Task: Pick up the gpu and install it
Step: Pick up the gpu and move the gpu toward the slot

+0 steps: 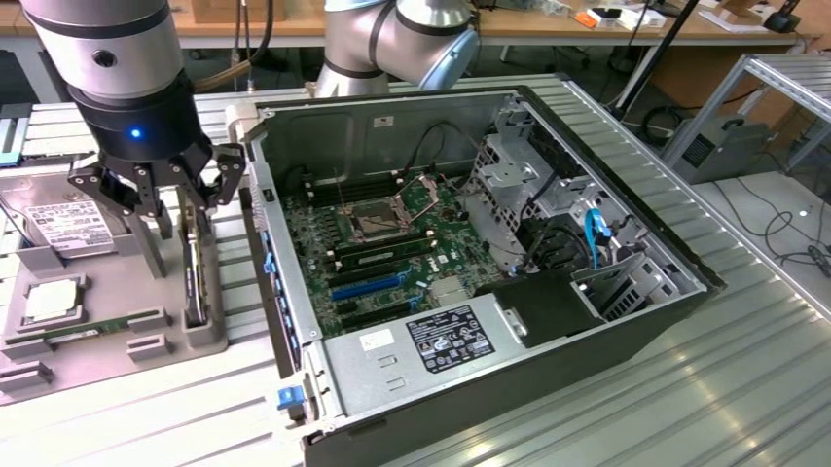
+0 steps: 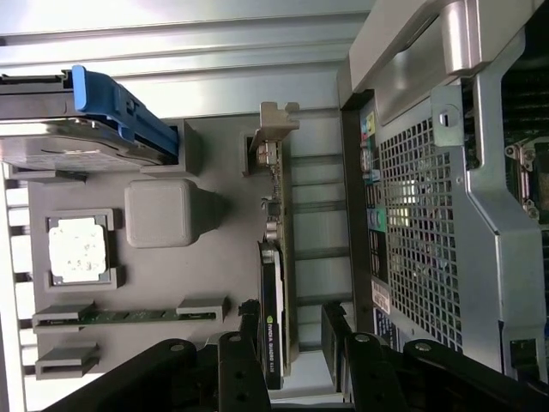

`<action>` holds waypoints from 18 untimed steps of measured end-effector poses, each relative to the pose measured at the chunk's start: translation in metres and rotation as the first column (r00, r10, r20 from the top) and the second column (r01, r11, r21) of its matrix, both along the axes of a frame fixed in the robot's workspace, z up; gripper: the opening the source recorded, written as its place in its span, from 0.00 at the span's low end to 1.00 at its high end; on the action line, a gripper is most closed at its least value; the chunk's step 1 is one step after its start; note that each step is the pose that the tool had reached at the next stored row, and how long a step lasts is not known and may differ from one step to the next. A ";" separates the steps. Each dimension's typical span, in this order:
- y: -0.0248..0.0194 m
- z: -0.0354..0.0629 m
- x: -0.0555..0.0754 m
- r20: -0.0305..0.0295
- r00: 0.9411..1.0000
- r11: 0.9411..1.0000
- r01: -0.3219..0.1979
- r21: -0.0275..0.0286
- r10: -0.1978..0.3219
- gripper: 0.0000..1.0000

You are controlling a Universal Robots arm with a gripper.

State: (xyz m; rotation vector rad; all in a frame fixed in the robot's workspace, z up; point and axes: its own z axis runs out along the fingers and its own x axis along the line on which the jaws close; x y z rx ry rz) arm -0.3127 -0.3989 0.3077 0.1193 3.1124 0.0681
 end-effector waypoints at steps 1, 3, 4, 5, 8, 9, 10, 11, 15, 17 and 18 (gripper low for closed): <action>0.0000 -0.0001 0.000 0.000 1.000 1.000 0.000 0.000 0.000 0.42; 0.0000 -0.0005 0.000 0.000 1.000 1.000 0.000 0.000 0.000 0.42; 0.0000 -0.0007 0.000 0.000 1.000 1.000 0.000 0.000 0.000 0.42; 0.0000 -0.0021 0.000 0.000 1.000 1.000 0.000 0.000 0.000 0.42; 0.0000 -0.0039 0.000 0.000 1.000 1.000 0.000 0.000 0.000 0.42; 0.0000 -0.0041 0.000 0.000 1.000 1.000 0.000 0.000 0.000 0.42; 0.0000 -0.0043 0.000 0.000 1.000 1.000 0.000 0.000 0.000 0.42; 0.0000 -0.0045 0.000 0.000 1.000 1.000 0.000 0.000 0.000 0.42; 0.0000 -0.0057 0.000 0.000 1.000 1.000 0.000 0.000 0.000 0.42; 0.0000 -0.0061 0.000 0.000 1.000 1.000 0.000 0.000 0.000 0.42; 0.0000 -0.0063 0.000 0.000 1.000 1.000 0.000 0.000 0.000 0.42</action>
